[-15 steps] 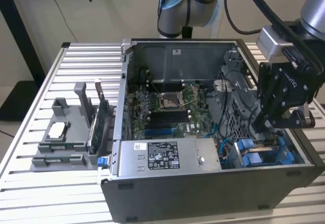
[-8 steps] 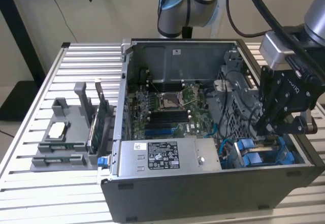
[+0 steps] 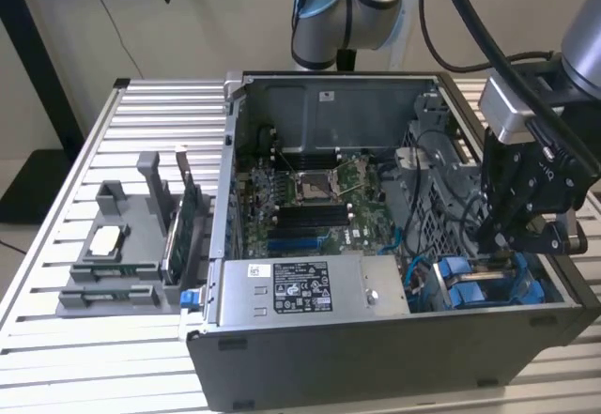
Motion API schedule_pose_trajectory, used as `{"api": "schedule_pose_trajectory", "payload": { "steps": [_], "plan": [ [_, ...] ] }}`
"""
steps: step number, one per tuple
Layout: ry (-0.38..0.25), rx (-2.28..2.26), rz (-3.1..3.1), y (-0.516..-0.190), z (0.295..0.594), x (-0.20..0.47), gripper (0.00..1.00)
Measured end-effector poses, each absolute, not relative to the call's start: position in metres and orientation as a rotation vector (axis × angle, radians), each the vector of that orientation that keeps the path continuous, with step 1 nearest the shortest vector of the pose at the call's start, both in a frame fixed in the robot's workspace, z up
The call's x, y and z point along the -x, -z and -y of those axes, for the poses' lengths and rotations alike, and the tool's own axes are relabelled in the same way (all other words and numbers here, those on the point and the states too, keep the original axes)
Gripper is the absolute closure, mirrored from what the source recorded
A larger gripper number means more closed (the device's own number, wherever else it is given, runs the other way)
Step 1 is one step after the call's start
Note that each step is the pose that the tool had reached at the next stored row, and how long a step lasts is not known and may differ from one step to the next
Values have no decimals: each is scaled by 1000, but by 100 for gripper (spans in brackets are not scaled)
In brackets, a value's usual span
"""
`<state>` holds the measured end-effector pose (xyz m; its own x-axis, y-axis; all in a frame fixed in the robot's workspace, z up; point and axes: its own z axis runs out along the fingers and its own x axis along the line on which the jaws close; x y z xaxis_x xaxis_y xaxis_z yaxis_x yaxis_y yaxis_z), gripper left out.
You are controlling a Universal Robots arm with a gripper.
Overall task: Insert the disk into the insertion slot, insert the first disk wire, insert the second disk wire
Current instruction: 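Insert the second disk wire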
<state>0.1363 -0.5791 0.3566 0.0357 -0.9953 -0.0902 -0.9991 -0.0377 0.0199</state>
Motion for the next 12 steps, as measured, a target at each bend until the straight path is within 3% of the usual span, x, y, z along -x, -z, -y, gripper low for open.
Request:
{"api": "schedule_pose_trajectory", "payload": {
  "steps": [12],
  "plan": [
    [-87, 2202, -2119, -347, 580, -136, 84]
  ]
}}
